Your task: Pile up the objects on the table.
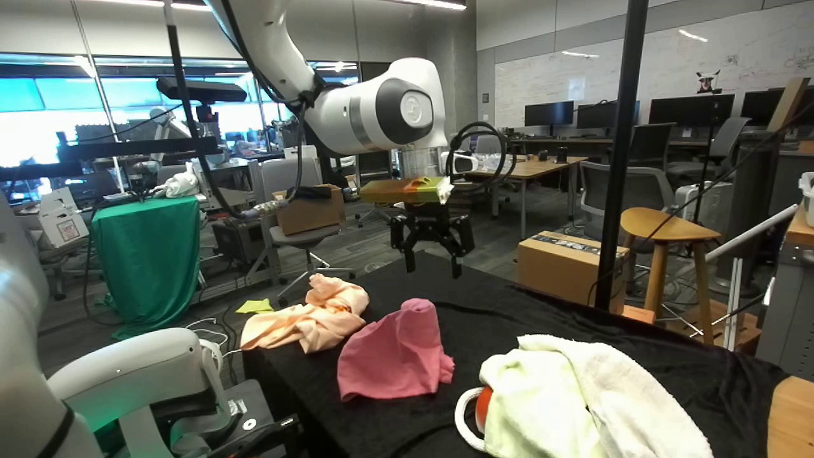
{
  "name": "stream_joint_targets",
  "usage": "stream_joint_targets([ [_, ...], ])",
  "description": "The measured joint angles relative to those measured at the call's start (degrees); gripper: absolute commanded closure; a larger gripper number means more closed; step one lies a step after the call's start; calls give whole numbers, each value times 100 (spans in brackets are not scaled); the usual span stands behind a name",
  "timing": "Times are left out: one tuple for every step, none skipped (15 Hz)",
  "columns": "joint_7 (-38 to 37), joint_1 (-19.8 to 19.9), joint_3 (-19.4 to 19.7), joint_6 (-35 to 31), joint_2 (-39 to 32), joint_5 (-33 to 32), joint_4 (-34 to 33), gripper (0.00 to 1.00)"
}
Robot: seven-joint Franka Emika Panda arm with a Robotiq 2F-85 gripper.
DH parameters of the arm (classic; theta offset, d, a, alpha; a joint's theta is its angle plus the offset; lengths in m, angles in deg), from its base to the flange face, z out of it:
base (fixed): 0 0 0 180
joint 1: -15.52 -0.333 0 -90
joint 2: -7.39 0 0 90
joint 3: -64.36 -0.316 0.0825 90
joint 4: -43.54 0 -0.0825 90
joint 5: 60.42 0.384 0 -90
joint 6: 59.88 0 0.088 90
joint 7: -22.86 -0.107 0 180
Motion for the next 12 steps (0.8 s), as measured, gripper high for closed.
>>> stream_joint_targets([
  [328,0,-1,3,-81,43,-11,0],
  [634,-1,-4,10,-163,47,-25,0],
  [927,-2,-10,20,-253,48,-47,0],
  [1204,-3,-21,33,-345,48,-70,0],
  [1478,-5,-35,42,-442,45,-99,0],
  [1748,-7,-54,48,-545,39,-137,0],
  [2003,-8,-78,53,-645,30,-180,0],
  [2253,-9,-108,57,-744,17,-229,0],
  [2487,-11,-140,57,-840,-27,-274,0],
  [2686,-13,-175,57,-932,-125,-323,0],
  [2873,-18,-213,57,-1019,-221,-372,0],
  [3046,-25,-249,57,-1104,-340,-421,0],
])
